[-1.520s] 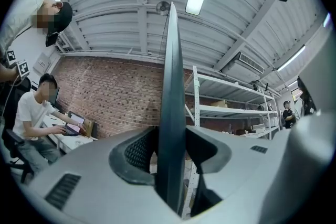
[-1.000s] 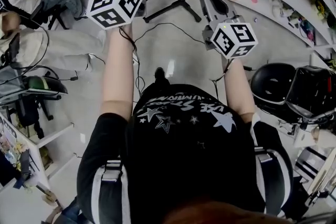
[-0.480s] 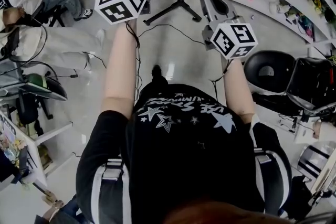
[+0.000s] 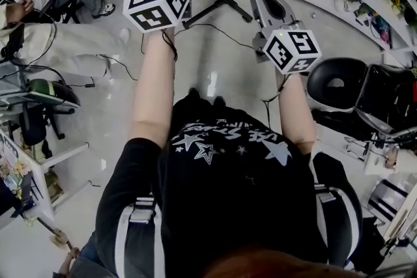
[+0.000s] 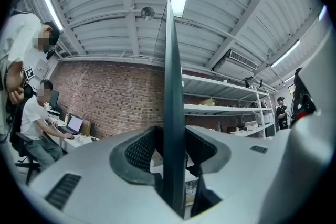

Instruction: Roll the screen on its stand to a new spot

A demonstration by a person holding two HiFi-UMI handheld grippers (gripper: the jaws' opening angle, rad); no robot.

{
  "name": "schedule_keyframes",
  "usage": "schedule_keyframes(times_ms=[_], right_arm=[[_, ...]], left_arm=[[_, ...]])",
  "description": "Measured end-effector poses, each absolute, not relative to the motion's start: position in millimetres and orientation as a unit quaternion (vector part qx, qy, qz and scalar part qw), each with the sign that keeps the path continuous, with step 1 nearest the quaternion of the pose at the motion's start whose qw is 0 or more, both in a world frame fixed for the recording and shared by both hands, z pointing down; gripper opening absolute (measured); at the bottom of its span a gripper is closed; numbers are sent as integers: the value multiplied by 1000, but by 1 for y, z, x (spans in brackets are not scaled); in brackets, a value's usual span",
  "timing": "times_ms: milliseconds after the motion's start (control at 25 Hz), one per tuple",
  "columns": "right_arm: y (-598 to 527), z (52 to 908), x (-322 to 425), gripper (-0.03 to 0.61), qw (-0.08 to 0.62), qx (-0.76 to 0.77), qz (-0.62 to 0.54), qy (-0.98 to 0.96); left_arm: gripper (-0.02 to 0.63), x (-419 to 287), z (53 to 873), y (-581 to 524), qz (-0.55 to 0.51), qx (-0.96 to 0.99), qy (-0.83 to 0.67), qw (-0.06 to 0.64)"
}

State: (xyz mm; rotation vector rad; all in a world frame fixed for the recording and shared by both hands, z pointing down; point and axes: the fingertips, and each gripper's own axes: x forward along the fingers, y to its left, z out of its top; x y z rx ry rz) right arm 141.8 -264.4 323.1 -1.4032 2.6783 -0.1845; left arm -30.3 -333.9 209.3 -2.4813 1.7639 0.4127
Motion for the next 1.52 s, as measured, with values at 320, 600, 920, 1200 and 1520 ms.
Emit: schedule_keyframes(times_ms=[320,600,920,1200,1520], right_arm=[[-242,330,135,6,54,-465,-61,882],[-219,327,124,6,52,-475,-59,877],[-189,330,129,6,45,-495,-63,866],[-180,328,147,6,54,-509,-68,857],[-164,326,152,6,61,-511,-57,856]], left_arm=[[183,-34,215,-315,135,-809,571,29],[178,-41,215,-309,128,-818,561,27],[175,-40,216,-308,123,-820,558,24],[175,-35,215,-309,121,-820,559,27],[176,-33,219,-300,105,-825,554,29]])
